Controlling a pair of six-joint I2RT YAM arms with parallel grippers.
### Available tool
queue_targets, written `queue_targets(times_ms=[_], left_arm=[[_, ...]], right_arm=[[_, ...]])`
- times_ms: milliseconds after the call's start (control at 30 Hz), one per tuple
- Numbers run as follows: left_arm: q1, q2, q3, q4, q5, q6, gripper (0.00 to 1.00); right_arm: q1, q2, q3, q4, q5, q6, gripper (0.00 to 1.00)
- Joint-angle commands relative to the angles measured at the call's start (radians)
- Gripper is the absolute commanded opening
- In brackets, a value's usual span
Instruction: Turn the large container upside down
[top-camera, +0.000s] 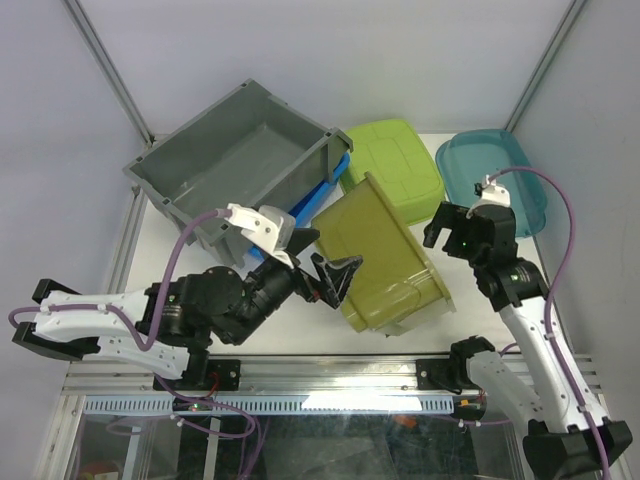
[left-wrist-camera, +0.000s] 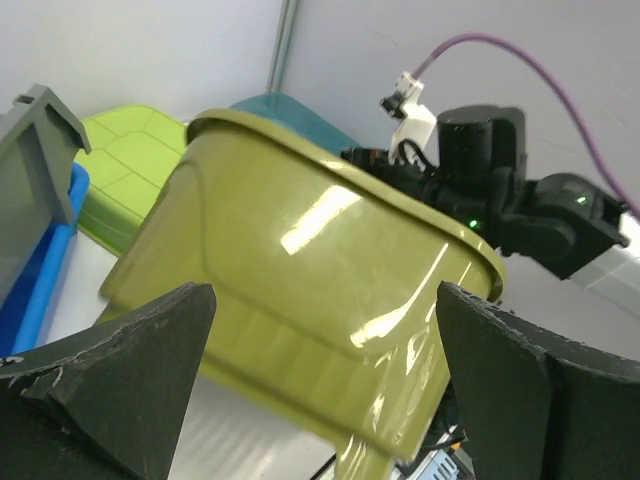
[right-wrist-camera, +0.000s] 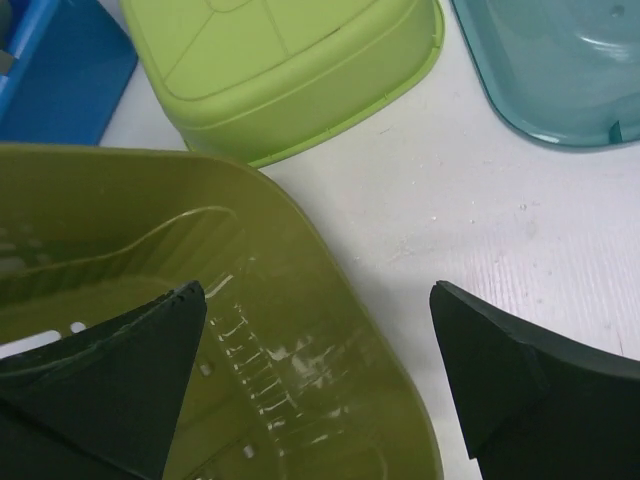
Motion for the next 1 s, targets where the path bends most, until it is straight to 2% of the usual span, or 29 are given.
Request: queue_targets(times_ms=[0,200,267,400,533,800,967], left_arm=[[0.006,0.032,0.014,0.012,0.05,-0.029,0.99],[0.012,0.057,0.015,-0.012,0.071,-0.065,0.99],[0.025,0.058,0.009,-0.038,0.09,-0.107,0.99],[0.055,0.053,-0.02,-0.059,0.146,-0.18,0.99],[0.066,0.066,-0.027,-0.066,0.194,-0.206,0.99],[0.067,0.264,0.134,-0.298,0.233,-0.229,0.99],[0.067,0.314,0.145,-0.328,0.267,-0.252,0.99]], right_arm=[[-0.004,-0.057,0.115,-0.178,-0.02,0.09,0.99],[-0.005,-0.12,0.271,-0.31,0.13,0.021,0.99],[-0.005,-0.157,0.325,-0.297,0.065,-0.038,0.99],[-0.005,-0.233,0.335,-0.215,-0.223,-0.128,0.99],[-0.005,-0.212,0.318,-0.228,-0.319,-0.112,0.99],[-0.005,-0.144,0.288,-0.269,-0.234,-0.043,0.99],[-0.005,-0.163,0.263,-0.246,-0.172,-0.031,0.99]])
